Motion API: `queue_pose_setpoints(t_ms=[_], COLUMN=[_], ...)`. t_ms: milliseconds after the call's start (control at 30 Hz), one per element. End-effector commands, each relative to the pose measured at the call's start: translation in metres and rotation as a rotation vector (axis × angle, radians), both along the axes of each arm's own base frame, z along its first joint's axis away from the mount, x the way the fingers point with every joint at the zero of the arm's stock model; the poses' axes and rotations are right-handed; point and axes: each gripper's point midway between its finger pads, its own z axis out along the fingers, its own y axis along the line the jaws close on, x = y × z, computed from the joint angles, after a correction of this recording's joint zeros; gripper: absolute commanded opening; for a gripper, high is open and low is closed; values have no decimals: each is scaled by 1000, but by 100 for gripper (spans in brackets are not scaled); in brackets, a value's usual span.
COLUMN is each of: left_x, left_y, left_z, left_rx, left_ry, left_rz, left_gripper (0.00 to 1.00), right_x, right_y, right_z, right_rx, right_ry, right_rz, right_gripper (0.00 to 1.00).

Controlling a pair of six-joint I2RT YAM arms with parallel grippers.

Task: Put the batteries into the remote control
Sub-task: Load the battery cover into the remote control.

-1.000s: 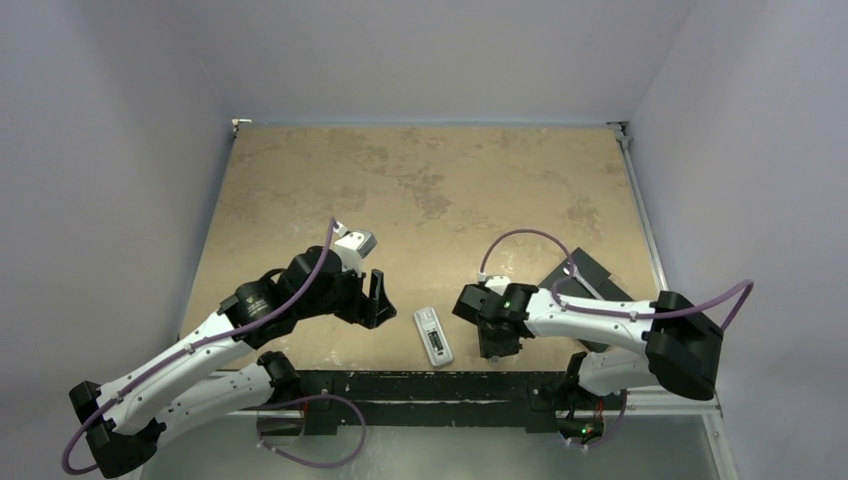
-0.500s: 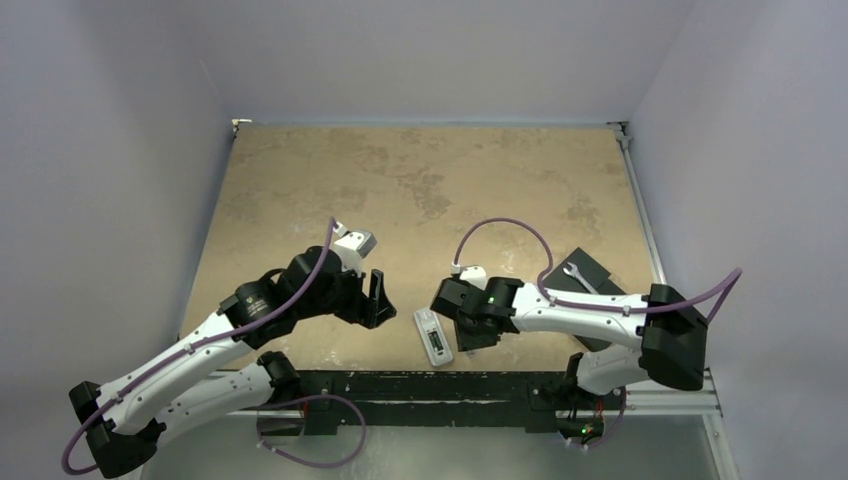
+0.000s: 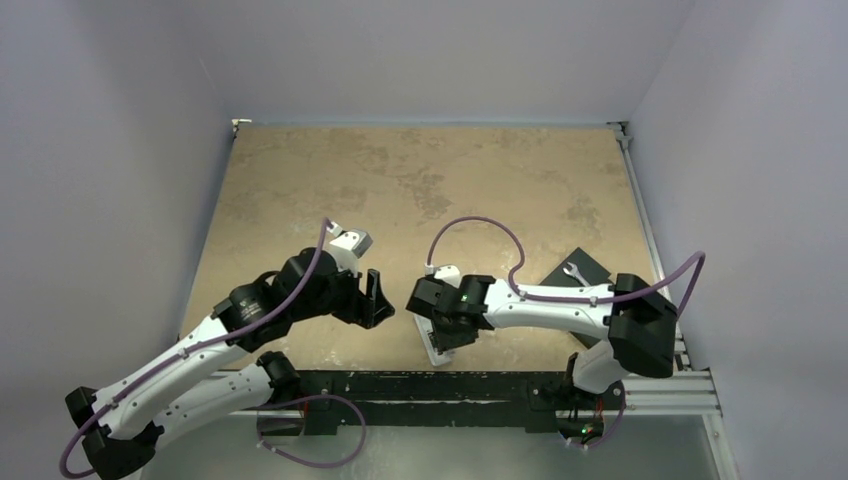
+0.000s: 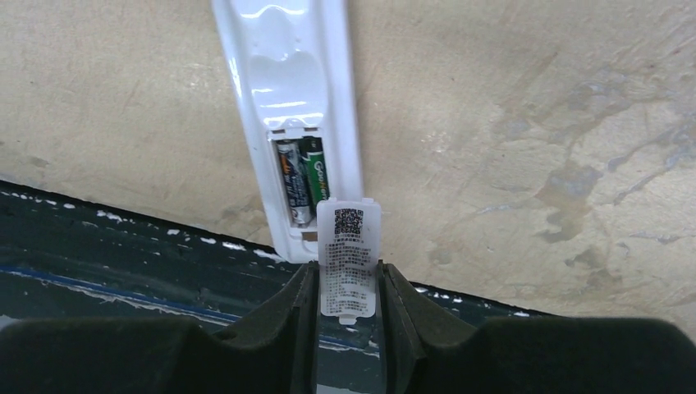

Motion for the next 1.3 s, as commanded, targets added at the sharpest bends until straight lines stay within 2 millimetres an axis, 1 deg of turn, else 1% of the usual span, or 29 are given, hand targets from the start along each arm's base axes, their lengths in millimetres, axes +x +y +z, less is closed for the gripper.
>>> queue_pose_setpoints(t_ms=[0, 233, 833, 1133, 1267], left_x=[4, 3, 0, 0, 0], left_y=[-1, -1, 0, 1, 1], left_z=[12, 16, 23, 24, 24], left_rx=[-29, -41, -69, -71, -72], left_ry=[-46, -60, -83, -86, -86], left_rz=[2, 1, -10, -11, -10], left_gripper=[69, 68, 69, 69, 69], right_x=[6, 9, 13, 2, 2], right_y=[19, 28, 40, 41, 39], right_z=[9, 3, -6, -8, -11], right_rx=[32, 20, -11, 5, -9], right_ry=[-21, -15, -4, 49, 54], right_rz=[28, 54, 88, 95, 94], right_gripper=[15, 16, 16, 18, 20])
